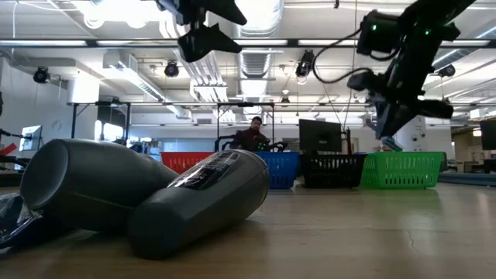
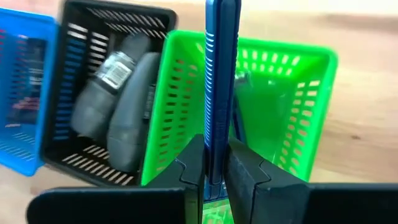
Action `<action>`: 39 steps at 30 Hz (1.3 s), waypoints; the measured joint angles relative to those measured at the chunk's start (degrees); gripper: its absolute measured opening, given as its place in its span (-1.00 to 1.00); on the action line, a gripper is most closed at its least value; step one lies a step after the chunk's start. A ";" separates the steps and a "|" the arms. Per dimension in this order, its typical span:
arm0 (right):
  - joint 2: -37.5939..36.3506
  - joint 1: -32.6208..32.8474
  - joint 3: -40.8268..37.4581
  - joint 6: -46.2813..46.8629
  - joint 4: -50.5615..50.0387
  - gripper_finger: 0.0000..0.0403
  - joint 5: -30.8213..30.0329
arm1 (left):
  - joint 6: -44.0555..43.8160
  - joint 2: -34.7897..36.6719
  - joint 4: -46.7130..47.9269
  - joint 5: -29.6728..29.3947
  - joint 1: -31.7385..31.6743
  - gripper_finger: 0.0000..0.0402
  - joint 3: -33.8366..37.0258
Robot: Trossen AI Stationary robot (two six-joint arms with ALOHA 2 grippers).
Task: Pick & Place Travel size toiletries
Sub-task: Put the blue razor into the green bin
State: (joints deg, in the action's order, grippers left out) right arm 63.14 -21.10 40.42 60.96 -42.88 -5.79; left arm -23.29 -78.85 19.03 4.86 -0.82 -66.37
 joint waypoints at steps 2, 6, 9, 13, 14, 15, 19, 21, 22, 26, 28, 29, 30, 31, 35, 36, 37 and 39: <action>1.51 -0.50 -1.27 -0.10 1.17 -0.83 1.66 | 0.94 -0.05 0.53 0.00 -0.16 0.22 0.02; 4.90 -0.50 -2.60 -0.12 1.86 -0.83 2.63 | 2.14 -0.07 1.47 -0.02 -0.39 0.22 0.02; 7.12 -0.49 -2.97 -0.16 1.85 -0.82 4.30 | 2.58 -0.07 3.78 -0.02 -0.50 0.22 0.04; 9.52 -0.43 -2.55 -1.53 1.77 -0.71 4.42 | 3.24 -0.07 7.03 -0.20 -0.63 0.22 0.04; 10.00 -0.46 -2.23 -2.08 1.95 -0.66 4.30 | 3.26 -0.07 7.79 -0.35 -0.63 0.22 0.04; 10.36 -0.46 -1.89 -2.77 1.97 -0.60 4.17 | 3.26 -0.07 8.41 -0.38 -0.63 0.22 0.04; 11.03 -0.42 -0.80 -5.07 1.94 -0.34 3.86 | 2.95 -0.07 12.14 -0.03 -0.63 0.22 0.04; 10.75 -0.44 -0.37 -5.77 1.97 -0.21 3.79 | 1.95 -0.07 14.95 0.21 -0.63 0.22 0.04; 10.40 -0.42 -0.34 -6.04 1.88 -0.14 3.68 | 1.17 -0.07 16.56 0.22 -0.63 0.22 0.04; 7.78 0.93 0.09 -7.25 1.22 0.08 1.95 | -7.57 -0.07 23.80 0.33 -0.10 0.22 0.07; 5.96 1.75 0.18 -7.17 0.89 0.17 1.22 | -15.90 -0.40 26.95 0.15 0.82 0.22 0.07; 5.10 2.16 0.18 -6.92 0.69 0.21 1.19 | -19.98 -0.64 28.13 0.12 1.58 0.22 0.07; 4.27 2.68 0.18 -6.43 0.07 0.25 1.14 | -23.65 -1.04 28.92 -0.17 2.78 0.22 0.07; 3.52 3.16 0.20 -5.84 -0.75 0.28 1.10 | -26.76 -1.46 29.19 -0.61 4.29 0.22 0.09; 0.90 5.62 0.18 -5.56 -3.96 0.39 1.08 | -40.79 -4.64 28.96 -5.05 13.07 0.22 0.09; 0.39 6.33 0.18 -5.47 -4.75 0.42 0.98 | -44.65 -5.88 28.96 -6.00 15.40 0.22 0.09; -0.06 7.10 0.18 -5.39 -5.31 0.44 0.65 | -48.54 -7.31 28.98 -6.59 17.47 0.22 0.09; -1.06 8.72 0.20 -4.43 -6.19 0.48 -0.62 | -56.41 -10.38 28.41 -7.12 21.24 0.22 0.09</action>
State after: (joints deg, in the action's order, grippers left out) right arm 62.08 -12.38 40.62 56.53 -49.07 -6.41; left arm -79.70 -89.23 47.44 -2.25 20.42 -66.28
